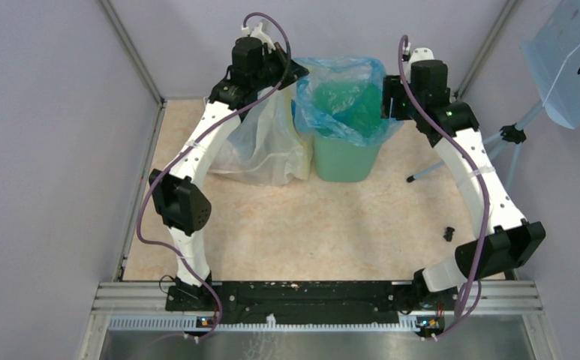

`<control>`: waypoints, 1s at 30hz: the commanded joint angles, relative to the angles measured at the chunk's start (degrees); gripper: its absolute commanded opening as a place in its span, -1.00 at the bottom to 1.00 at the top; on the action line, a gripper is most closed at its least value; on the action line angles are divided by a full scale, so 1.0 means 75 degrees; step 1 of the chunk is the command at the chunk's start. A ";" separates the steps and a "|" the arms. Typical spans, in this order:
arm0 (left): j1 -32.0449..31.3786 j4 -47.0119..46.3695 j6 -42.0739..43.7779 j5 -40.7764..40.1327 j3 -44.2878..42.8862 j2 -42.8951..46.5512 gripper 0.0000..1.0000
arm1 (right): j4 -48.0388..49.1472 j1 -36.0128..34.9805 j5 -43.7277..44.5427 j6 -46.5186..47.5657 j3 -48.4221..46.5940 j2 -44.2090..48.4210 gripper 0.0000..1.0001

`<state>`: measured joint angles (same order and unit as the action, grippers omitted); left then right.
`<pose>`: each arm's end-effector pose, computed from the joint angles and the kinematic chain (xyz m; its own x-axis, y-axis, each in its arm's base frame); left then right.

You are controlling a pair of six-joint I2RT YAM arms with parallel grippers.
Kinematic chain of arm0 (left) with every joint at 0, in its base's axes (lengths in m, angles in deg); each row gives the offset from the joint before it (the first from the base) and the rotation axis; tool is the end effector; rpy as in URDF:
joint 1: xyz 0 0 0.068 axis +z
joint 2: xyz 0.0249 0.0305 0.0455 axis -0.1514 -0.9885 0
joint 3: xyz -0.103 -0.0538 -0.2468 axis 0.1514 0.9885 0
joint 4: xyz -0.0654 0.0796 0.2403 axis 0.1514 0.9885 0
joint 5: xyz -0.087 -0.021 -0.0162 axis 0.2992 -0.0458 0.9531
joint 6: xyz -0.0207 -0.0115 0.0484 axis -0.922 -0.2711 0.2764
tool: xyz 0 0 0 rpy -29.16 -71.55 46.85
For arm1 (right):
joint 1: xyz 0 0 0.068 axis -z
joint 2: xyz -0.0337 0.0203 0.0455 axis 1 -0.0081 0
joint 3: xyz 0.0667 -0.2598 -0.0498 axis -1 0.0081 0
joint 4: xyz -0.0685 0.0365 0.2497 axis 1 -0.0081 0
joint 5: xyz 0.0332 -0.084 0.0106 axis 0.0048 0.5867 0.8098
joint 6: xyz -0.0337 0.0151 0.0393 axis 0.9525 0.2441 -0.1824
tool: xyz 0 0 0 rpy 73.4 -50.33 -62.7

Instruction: Put the trash bags into the trash bin

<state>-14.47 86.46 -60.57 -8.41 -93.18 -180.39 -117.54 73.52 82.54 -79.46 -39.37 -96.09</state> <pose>0.4171 -0.1890 0.4268 -0.5613 -0.4868 -0.6692 0.3229 0.6158 -0.7187 0.3101 0.0821 0.4288 -0.4933 -0.0271 -0.8694 -0.0626 0.9980 0.0044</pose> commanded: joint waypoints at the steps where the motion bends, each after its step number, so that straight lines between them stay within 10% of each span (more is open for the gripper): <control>1: 0.0139 -0.0309 0.0130 0.0088 0.0193 0.0309 -1.00 | -0.0428 -0.0054 0.0293 -0.0312 -0.0731 -0.0270 -0.33; 7: 0.0150 -0.0052 0.0338 0.0210 0.0276 0.0550 -1.00 | -0.0894 -0.0048 -0.0039 -0.0424 -0.1530 -0.0155 -1.00; 19: 0.0395 0.0478 0.0530 -0.0792 0.1037 0.1835 -1.00 | -0.2777 0.0313 0.0909 -0.0508 -0.3687 -0.1091 -1.00; 22: 0.0396 0.0433 0.0391 -0.0393 0.0906 0.1696 -1.00 | -0.3020 0.0318 0.0160 -0.0272 -0.4030 -0.1467 -0.34; 30: 0.0213 0.0002 -0.0323 0.0628 0.0491 0.1067 -1.00 | -0.1402 -0.0465 0.0375 0.0241 -0.1966 0.0234 0.40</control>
<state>-11.68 89.85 -60.40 -7.05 -86.09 -170.14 -135.50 74.27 83.81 -80.56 -59.72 -104.42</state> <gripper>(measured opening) 0.004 0.671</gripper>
